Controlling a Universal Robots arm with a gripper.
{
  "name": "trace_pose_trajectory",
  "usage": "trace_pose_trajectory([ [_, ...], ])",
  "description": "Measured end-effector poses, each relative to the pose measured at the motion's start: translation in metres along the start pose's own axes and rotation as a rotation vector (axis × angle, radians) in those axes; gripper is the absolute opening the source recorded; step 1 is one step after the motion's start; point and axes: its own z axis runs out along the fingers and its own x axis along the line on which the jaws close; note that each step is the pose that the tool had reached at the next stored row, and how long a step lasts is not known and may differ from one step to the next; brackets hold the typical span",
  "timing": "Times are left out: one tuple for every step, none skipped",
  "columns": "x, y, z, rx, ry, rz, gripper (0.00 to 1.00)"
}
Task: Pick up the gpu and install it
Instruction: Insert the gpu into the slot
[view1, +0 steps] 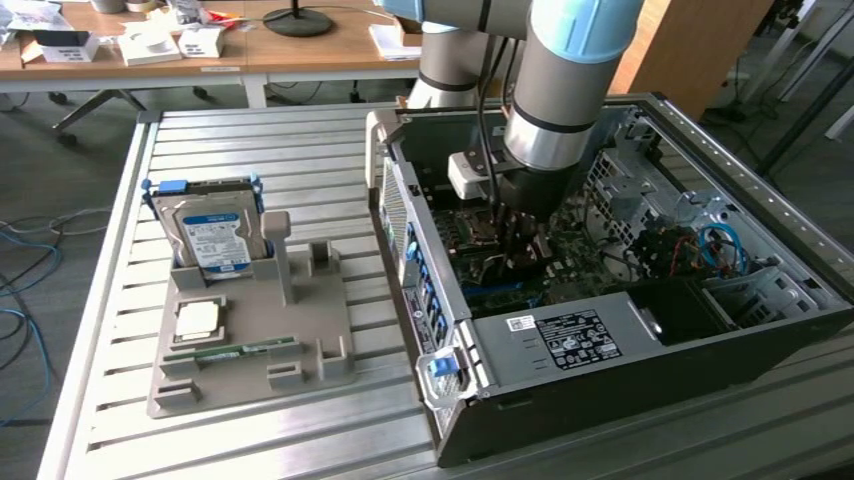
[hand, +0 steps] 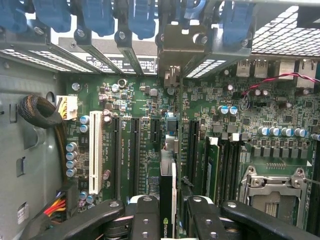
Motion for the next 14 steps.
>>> trace_pose_trajectory([
  [0.0,0.0,0.0,0.0,0.0,0.0,0.26],
  [0.0,0.0001,0.0,0.0,0.0,0.0,0.26],
  [0.0,0.0001,0.0,0.0,0.0,0.0,0.26],
  [0.0,0.0002,0.0,-0.0001,0.0001,0.0,0.26],
  [-0.0002,0.0005,-0.0001,-0.0001,0.0002,0.0,0.26],
  [-0.0004,0.0007,-0.0001,0.0,0.0002,0.0,0.26],
  [-0.0004,0.0007,-0.0001,-0.0001,0.0002,0.0,0.26],
  [-0.0004,0.0006,-0.0001,-0.0002,0.0002,0.0,0.26],
  [-0.0005,0.0006,-0.0001,-0.0001,0.0002,0.0,0.26],
  [-0.0005,0.0006,0.0,-0.0001,0.0001,0.0,0.26],
  [-0.0005,0.0006,0.0,-0.0001,0.0001,0.0,0.26],
  [-0.0006,0.0006,0.0,-0.0001,0.0002,0.0,0.26],
  [-0.0006,0.0007,0.0001,-0.0001,0.0002,0.0,0.26],
  [-0.0006,0.0007,0.0,-0.0001,0.0003,0.0,0.26],
])
